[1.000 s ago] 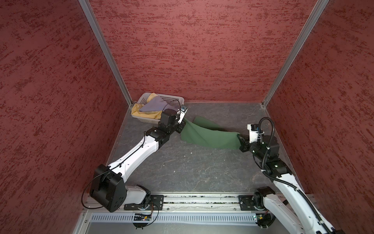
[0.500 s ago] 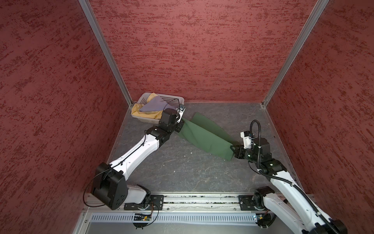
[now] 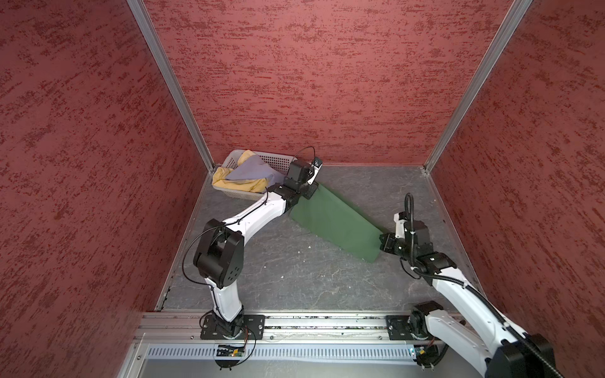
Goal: Fold and stack skirts
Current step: Fold the skirt at the top-center of the table.
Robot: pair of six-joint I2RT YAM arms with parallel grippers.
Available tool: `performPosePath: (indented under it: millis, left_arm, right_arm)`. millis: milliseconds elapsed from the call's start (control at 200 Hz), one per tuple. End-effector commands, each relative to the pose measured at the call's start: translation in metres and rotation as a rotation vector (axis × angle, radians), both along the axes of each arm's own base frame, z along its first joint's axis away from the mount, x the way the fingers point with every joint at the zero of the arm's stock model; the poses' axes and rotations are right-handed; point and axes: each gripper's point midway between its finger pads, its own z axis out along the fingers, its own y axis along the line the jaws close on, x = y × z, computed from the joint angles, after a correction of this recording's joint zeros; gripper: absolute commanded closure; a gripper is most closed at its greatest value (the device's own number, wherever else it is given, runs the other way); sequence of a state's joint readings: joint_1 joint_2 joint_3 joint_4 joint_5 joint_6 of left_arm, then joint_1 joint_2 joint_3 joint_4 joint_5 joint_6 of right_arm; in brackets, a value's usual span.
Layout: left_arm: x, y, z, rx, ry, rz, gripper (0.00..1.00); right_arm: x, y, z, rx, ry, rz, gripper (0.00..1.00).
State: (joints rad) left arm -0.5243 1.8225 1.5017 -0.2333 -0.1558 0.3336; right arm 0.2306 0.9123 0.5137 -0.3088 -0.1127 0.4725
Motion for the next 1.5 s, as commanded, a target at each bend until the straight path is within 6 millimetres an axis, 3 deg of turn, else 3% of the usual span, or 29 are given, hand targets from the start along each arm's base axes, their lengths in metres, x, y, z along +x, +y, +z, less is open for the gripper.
performPosePath:
  millis: [0, 376, 576, 842, 937, 962, 1493]
  left_arm:
    - [0.016, -0.007, 0.009, 0.0, -0.033, -0.004, 1.0]
    - [0.057, -0.021, -0.036, 0.024, 0.021, 0.055, 1.0]
    - [0.067, -0.02, -0.046, 0.01, 0.027, 0.097, 1.0]
    - [0.078, -0.023, -0.048, 0.003, 0.001, 0.12, 1.0]
    - [0.082, -0.021, -0.052, 0.01, 0.004, 0.142, 1.0]
    - [0.083, -0.02, -0.052, 0.011, 0.002, 0.15, 1.0]
    - [0.097, 0.0, -0.109, 0.069, 0.107, 0.277, 1.0]
  right_arm:
    - [0.018, -0.022, 0.013, -0.063, -0.055, -0.133, 1.0]
    - [0.061, -0.031, 0.02, -0.144, -0.142, -0.189, 1.0]
    - [0.087, -0.033, 0.025, -0.217, -0.159, -0.181, 1.0]
    - [0.118, -0.039, 0.002, -0.246, -0.088, -0.179, 1.0]
    - [0.13, -0.041, 0.004, -0.241, -0.099, -0.171, 1.0]
    - [0.134, -0.041, -0.005, -0.245, -0.078, -0.163, 1.0]
    - [0.195, -0.043, -0.041, -0.195, 0.008, -0.103, 1.0]
